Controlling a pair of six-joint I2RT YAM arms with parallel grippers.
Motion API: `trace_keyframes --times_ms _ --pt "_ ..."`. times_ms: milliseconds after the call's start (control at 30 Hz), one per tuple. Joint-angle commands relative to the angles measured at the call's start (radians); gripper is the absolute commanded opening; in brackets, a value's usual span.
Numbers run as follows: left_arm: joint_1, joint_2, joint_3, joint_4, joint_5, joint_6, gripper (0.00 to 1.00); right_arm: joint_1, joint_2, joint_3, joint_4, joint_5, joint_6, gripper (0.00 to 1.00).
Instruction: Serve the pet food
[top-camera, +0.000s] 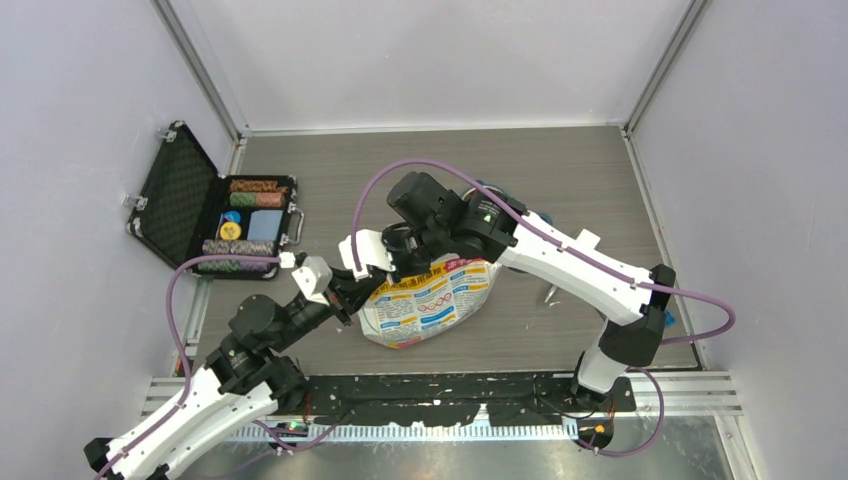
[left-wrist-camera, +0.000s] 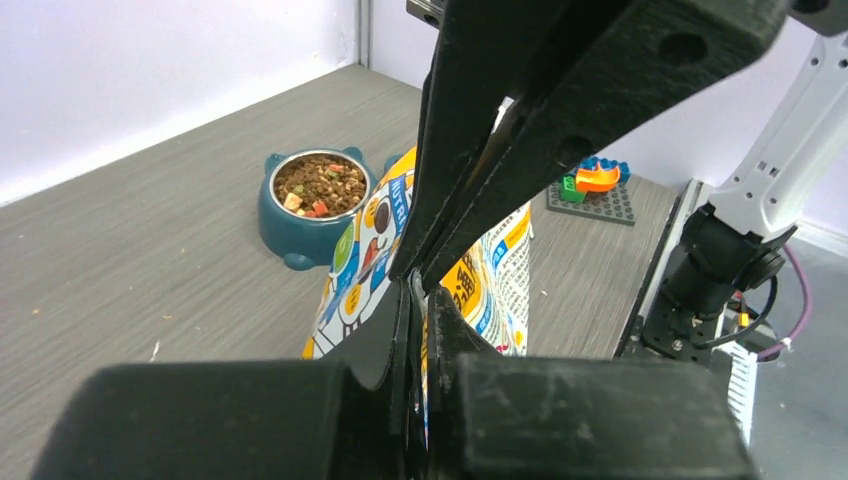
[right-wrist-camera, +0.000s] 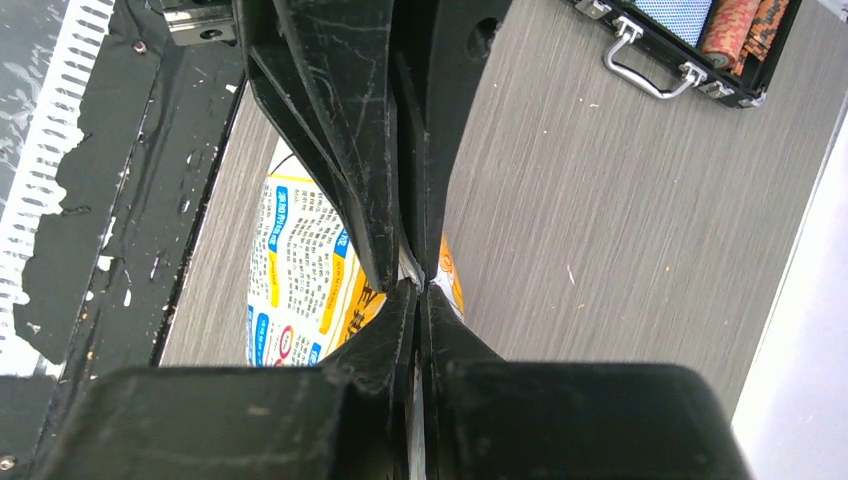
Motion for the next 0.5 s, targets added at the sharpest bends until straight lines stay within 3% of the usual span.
trace_keyframes --times_ms 0,167,333,467 --pt "0.008 0.027 0.048 0.049 0.014 0.049 0.00 0.009 -0.039 0.019 0.041 0.006 0.026 0.05" --pt "0.008 -0.009 0.021 0.050 -0.019 0.069 0.00 0.010 -0.046 0.021 0.045 0.047 0.035 0.06" --pt "0.008 -0.054 0.015 0.020 -0.050 0.094 0.00 0.010 -0.029 0.016 -0.055 0.026 -0.035 0.34" --pt "0.008 -0.068 0.014 -0.001 -0.078 0.104 0.00 0.010 -0.005 0.038 -0.110 0.036 -0.061 0.40"
